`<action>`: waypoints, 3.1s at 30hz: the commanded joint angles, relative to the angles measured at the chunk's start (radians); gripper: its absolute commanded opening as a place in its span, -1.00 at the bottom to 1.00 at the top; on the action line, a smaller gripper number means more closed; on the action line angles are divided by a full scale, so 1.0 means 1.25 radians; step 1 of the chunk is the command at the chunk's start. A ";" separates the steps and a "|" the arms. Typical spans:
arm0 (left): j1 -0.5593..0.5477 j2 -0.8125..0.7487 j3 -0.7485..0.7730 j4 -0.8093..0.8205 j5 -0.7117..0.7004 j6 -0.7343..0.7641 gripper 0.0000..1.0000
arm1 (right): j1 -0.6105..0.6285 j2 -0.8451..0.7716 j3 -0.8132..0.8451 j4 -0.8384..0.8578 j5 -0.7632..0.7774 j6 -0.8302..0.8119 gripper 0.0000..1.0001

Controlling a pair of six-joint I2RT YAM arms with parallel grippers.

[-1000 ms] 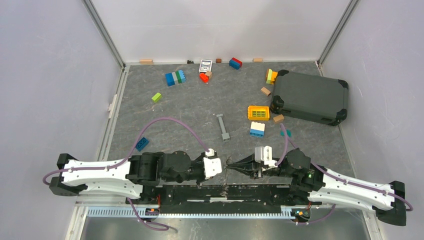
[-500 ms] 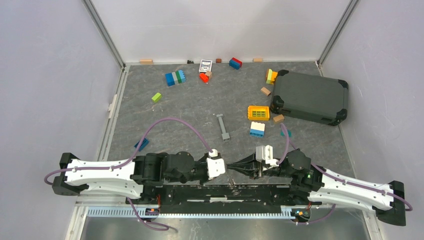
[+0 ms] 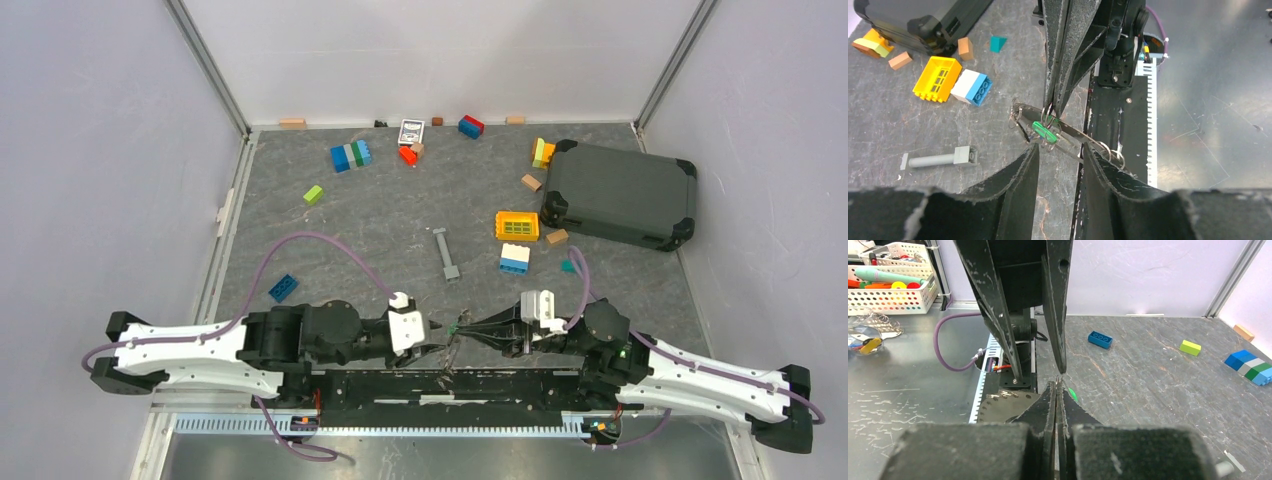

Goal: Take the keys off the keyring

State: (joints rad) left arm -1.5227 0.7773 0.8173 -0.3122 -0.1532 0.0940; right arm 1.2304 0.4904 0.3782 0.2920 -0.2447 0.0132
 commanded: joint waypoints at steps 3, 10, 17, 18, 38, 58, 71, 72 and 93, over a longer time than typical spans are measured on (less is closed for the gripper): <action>-0.002 -0.054 -0.013 0.015 -0.033 -0.027 -0.09 | 0.001 -0.015 0.007 0.046 -0.004 -0.003 -1.00; -0.002 -0.076 -0.030 0.076 -0.038 -0.016 -0.15 | 0.001 -0.005 0.010 0.050 -0.052 -0.034 -1.00; -0.002 -0.087 -0.047 0.139 -0.015 -0.001 -0.27 | 0.001 0.005 0.010 0.055 -0.071 -0.033 -1.00; -0.003 -0.085 -0.050 0.146 -0.004 0.001 -0.28 | 0.001 0.006 0.009 0.056 -0.071 -0.033 -1.00; -0.001 -0.041 -0.083 0.192 0.049 -0.012 -0.37 | 0.001 0.012 0.009 0.071 -0.097 -0.026 -1.00; -0.002 -0.030 -0.093 0.190 0.050 -0.015 -0.95 | 0.001 0.009 0.004 0.084 -0.106 -0.024 -1.00; -0.002 -0.026 -0.033 0.067 0.036 0.034 -0.95 | 0.001 -0.007 0.041 -0.016 -0.075 -0.049 -0.27; -0.001 -0.024 -0.025 0.055 0.035 0.036 -0.95 | 0.001 -0.009 0.044 -0.022 -0.073 -0.051 -0.26; -0.003 0.160 0.200 -0.231 -0.017 0.096 -0.95 | 0.001 0.114 0.090 -0.096 -0.014 -0.030 -0.32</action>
State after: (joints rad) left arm -1.5227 0.9680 1.0016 -0.5762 -0.1585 0.1680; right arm 1.2304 0.6312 0.4545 0.1528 -0.2821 -0.0284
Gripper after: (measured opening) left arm 0.043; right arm 0.348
